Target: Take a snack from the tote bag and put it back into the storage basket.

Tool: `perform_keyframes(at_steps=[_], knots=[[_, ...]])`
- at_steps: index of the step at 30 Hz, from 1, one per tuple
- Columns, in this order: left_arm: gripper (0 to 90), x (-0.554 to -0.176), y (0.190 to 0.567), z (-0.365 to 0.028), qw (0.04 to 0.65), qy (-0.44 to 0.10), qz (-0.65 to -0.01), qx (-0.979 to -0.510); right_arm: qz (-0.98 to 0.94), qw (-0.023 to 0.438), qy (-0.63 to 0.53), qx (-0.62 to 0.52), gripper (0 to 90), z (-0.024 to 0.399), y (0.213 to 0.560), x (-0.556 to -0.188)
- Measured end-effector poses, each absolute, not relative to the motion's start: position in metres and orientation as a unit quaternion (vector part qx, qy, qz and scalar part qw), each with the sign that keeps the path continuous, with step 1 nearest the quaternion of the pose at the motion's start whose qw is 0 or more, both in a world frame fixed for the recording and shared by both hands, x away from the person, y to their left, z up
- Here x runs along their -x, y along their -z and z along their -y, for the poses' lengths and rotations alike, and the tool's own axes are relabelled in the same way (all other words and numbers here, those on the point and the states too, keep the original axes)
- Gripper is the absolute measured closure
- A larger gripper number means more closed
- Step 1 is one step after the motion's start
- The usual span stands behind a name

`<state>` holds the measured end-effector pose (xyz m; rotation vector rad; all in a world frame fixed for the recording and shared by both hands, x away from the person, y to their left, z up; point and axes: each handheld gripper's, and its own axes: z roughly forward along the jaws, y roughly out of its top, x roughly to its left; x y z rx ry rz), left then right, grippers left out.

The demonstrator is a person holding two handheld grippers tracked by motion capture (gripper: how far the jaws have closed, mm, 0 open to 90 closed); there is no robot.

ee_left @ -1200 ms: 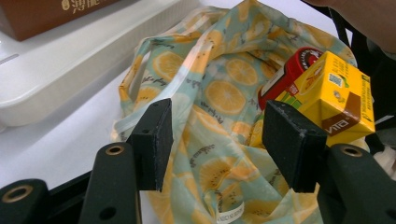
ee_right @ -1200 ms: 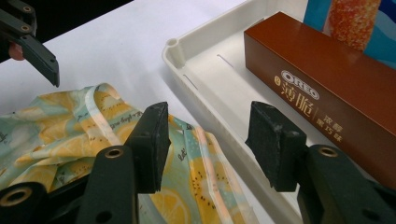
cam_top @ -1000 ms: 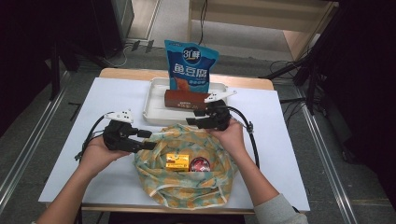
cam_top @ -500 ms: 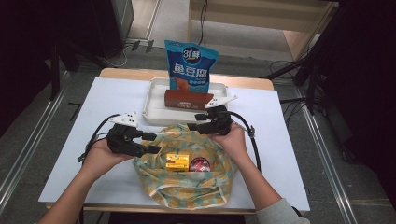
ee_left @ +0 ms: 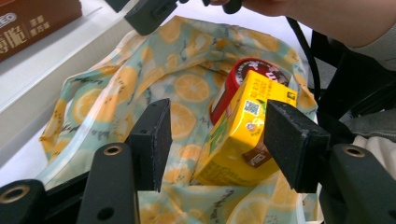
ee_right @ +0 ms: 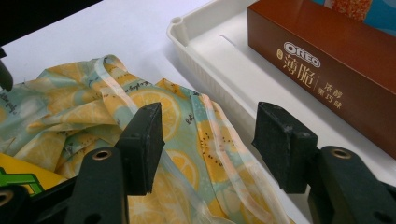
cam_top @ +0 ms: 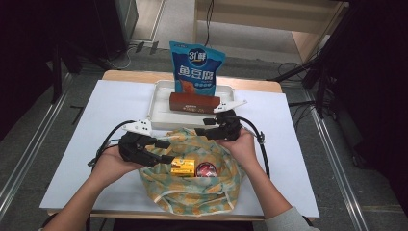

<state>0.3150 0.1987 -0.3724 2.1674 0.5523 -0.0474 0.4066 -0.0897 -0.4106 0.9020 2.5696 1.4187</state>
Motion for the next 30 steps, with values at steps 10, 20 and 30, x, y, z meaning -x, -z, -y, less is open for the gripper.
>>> perform_keyframes(at_steps=[10,20,30], knots=[[40.9,-0.307,0.373,-0.183,0.436,0.024,-0.196,-0.878,-0.835,0.036,-0.458,-0.302,42.7,0.093,0.413,-0.408],[40.0,-0.303,0.383,-0.173,0.43,0.031,-0.181,-0.884,-0.835,0.038,-0.457,-0.303,42.7,0.094,0.414,-0.408],[39.7,-0.303,0.397,-0.164,0.404,0.039,-0.168,-0.899,-0.833,0.039,-0.459,-0.307,42.7,0.095,0.414,-0.408]])
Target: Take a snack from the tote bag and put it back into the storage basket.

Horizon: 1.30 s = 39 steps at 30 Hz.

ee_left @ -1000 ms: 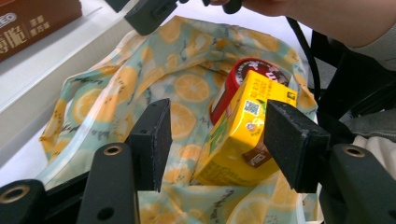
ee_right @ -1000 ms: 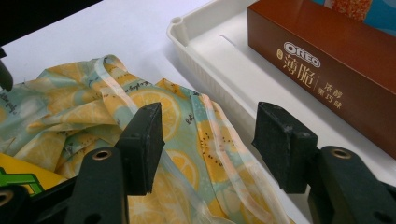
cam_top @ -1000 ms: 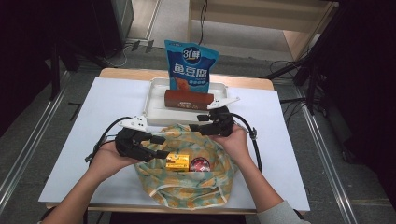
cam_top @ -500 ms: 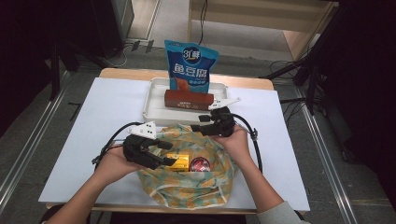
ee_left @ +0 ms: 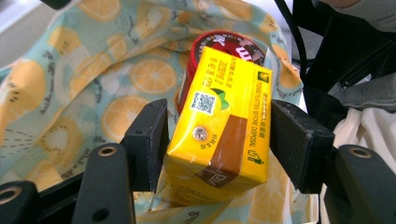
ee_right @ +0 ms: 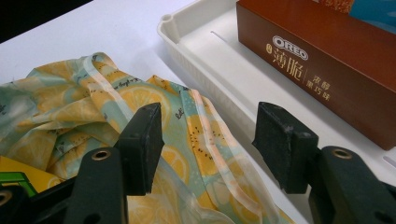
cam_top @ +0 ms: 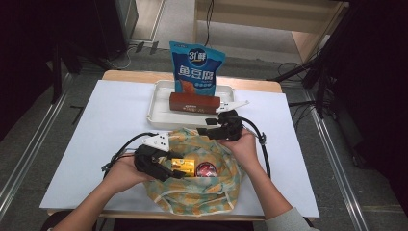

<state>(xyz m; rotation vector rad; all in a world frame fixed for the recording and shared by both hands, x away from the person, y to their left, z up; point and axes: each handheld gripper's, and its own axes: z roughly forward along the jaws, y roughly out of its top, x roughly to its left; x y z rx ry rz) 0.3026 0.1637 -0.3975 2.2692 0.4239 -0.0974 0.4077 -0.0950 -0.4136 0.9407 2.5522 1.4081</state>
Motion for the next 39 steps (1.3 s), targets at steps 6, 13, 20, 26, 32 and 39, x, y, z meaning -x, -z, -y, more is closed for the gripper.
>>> perform_keyframes(at_steps=[6,13,20,26,32,39], knots=[[41.6,-0.308,0.402,-0.167,0.416,0.05,-0.177,-0.89,-0.835,0.037,-0.459,-0.303,42.7,0.093,0.415,-0.407],[46.2,-0.309,0.401,-0.169,0.417,0.041,-0.178,-0.89,-0.835,0.032,-0.457,-0.305,42.7,0.091,0.416,-0.407],[49.3,-0.309,0.399,-0.17,0.412,0.039,-0.184,-0.892,-0.834,0.031,-0.462,-0.301,42.6,0.091,0.416,-0.406],[50.2,-0.31,0.396,-0.171,0.41,0.037,-0.193,-0.891,-0.836,0.03,-0.46,-0.299,42.4,0.09,0.417,-0.405],[50.5,-0.311,0.394,-0.173,0.411,0.039,-0.2,-0.889,-0.833,0.029,-0.465,-0.298,42.2,0.091,0.414,-0.403],[50.6,-0.311,0.389,-0.174,0.418,0.034,-0.204,-0.884,-0.832,0.03,-0.468,-0.295,41.4,0.095,0.41,-0.398]])
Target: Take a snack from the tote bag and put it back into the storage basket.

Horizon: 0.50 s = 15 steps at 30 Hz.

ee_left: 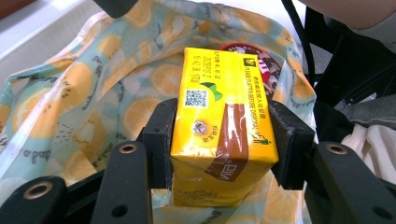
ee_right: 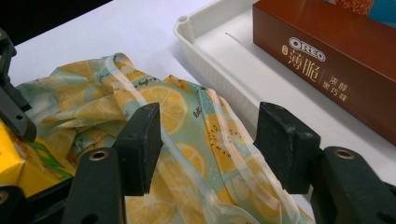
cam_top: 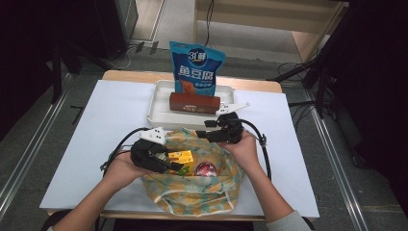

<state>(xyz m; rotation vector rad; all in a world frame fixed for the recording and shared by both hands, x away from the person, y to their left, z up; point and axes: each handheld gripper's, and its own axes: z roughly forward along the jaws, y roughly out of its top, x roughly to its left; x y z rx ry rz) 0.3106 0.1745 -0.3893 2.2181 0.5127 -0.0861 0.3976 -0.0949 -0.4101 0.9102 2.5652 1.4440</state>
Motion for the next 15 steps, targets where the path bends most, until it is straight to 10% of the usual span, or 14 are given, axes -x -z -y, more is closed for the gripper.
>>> perform_keyframes(at_steps=[15], knots=[[50.7,-0.316,0.374,-0.182,0.422,0.031,-0.226,-0.877,-0.834,0.03,-0.469,-0.289,40.9,0.098,0.409,-0.39]])
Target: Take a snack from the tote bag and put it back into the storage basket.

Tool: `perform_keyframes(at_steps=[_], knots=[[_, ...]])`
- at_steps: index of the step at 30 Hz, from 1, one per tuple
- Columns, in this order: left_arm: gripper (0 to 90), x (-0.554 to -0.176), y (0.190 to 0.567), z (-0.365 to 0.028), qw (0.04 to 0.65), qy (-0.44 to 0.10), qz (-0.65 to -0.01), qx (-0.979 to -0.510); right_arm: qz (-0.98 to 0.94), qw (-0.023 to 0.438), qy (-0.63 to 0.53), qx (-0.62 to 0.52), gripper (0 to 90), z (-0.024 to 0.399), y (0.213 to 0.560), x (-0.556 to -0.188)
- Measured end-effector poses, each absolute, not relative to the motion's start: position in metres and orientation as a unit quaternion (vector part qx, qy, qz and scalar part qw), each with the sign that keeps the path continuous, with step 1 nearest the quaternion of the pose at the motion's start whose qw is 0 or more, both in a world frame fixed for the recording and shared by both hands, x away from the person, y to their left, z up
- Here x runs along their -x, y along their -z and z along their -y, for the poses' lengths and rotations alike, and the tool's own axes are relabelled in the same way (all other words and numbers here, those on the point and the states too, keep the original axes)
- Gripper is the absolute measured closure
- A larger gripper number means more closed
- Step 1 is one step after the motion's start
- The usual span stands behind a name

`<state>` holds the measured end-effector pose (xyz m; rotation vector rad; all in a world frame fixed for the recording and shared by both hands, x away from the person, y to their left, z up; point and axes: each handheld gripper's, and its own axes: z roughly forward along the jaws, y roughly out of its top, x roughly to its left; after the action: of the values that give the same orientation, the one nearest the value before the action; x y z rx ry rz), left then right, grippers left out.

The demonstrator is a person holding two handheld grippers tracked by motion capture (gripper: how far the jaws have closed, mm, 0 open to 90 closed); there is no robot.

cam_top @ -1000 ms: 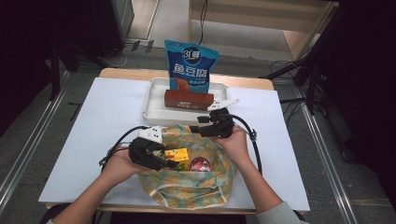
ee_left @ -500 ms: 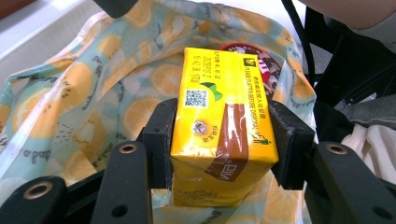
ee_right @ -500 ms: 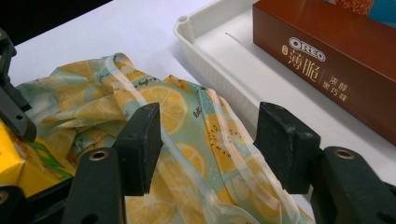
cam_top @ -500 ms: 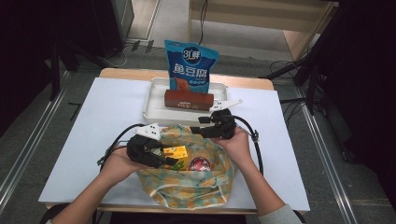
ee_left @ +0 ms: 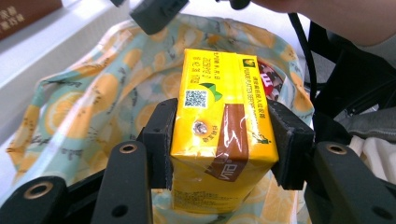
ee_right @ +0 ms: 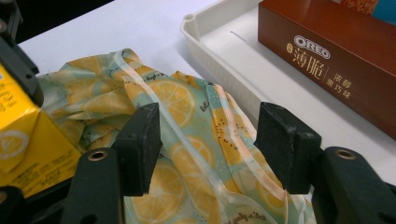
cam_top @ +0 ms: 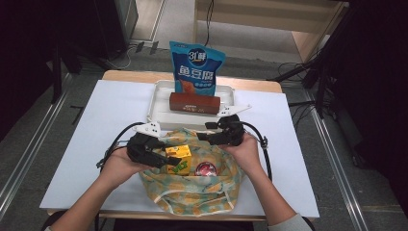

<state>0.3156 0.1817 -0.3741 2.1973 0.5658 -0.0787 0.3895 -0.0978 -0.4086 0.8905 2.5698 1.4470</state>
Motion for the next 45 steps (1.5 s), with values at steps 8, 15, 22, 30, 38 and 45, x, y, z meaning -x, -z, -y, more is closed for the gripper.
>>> perform_keyframes(at_steps=[8,15,22,30,38,45], knots=[[50.7,-0.318,0.364,-0.186,0.424,0.024,-0.233,-0.875,-0.835,0.032,-0.47,-0.283,39.9,0.097,0.408,-0.384],[50.8,-0.322,0.355,-0.19,0.426,0.019,-0.238,-0.872,-0.835,0.027,-0.47,-0.284,38.8,0.1,0.406,-0.377],[50.8,-0.324,0.345,-0.191,0.429,0.013,-0.239,-0.871,-0.835,0.028,-0.467,-0.288,38.8,0.104,0.408,-0.374],[50.9,-0.33,0.336,-0.191,0.429,0.009,-0.242,-0.87,-0.837,0.027,-0.466,-0.286,38.8,0.104,0.41,-0.369],[50.9,-0.336,0.327,-0.194,0.435,0.007,-0.245,-0.867,-0.837,0.028,-0.468,-0.282,38.8,0.104,0.41,-0.368],[51.0,-0.343,0.32,-0.199,0.429,-0.001,-0.249,-0.868,-0.836,0.028,-0.469,-0.282,38.8,0.104,0.409,-0.368]])
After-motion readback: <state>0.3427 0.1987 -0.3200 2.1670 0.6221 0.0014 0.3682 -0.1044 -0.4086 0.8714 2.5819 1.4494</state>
